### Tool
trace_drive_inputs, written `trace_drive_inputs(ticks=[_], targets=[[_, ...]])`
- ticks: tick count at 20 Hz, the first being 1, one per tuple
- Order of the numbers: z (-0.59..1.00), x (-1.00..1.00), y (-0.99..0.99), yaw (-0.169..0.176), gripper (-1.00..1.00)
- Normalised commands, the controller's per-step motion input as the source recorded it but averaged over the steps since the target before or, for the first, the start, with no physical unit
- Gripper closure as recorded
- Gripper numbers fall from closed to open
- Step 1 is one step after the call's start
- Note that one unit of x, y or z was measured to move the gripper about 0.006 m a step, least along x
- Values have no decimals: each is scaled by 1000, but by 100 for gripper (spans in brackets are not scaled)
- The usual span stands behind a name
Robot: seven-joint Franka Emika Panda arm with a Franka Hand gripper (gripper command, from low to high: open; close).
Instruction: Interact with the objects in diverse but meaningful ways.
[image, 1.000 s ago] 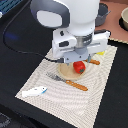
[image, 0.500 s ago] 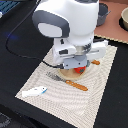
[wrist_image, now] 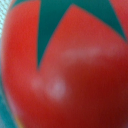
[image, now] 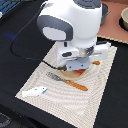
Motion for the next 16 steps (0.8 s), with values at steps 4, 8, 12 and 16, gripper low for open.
trace_drive_inputs(ticks=[4,8,12,16], targets=[[533,-76,-99,-26,100],[359,-587,-248,-20,100],[167,-846,-241,-10,100],[-51,-994,-139,0,100]])
